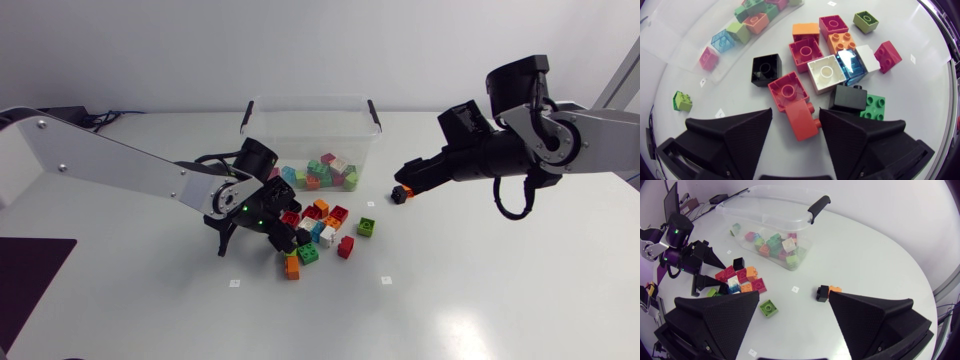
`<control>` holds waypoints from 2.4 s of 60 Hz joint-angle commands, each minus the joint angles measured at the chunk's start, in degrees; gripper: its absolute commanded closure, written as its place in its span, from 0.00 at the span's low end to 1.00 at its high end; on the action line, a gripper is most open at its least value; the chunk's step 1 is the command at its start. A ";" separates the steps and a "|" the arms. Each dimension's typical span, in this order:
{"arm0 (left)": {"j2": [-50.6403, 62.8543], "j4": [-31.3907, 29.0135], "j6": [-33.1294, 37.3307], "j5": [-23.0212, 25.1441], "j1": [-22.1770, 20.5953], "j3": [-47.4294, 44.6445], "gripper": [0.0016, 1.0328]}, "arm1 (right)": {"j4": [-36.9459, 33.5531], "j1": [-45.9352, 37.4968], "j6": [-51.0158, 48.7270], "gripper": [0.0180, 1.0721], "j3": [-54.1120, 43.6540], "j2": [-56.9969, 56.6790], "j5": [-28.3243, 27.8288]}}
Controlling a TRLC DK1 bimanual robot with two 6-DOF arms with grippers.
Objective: Place the duplo bricks in the container
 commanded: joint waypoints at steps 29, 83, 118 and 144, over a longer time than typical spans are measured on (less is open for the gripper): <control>-4.59 -5.06 -0.14 -0.26 0.52 -1.06 0.76 | -0.22 -0.88 -1.76 0.05 2.50 7.99 0.17; -25.42 -8.40 3.20 -0.26 3.33 -2.73 0.76 | -5.66 -0.97 -0.18 0.22 18.93 31.89 8.35; -29.90 -8.48 3.02 -0.26 4.47 -2.29 0.76 | -9.27 -0.62 0.96 0.35 25.70 38.13 10.89; -30.78 -8.83 2.85 -0.26 4.56 -1.41 0.76 | -11.55 0.18 1.05 0.66 29.04 41.03 11.33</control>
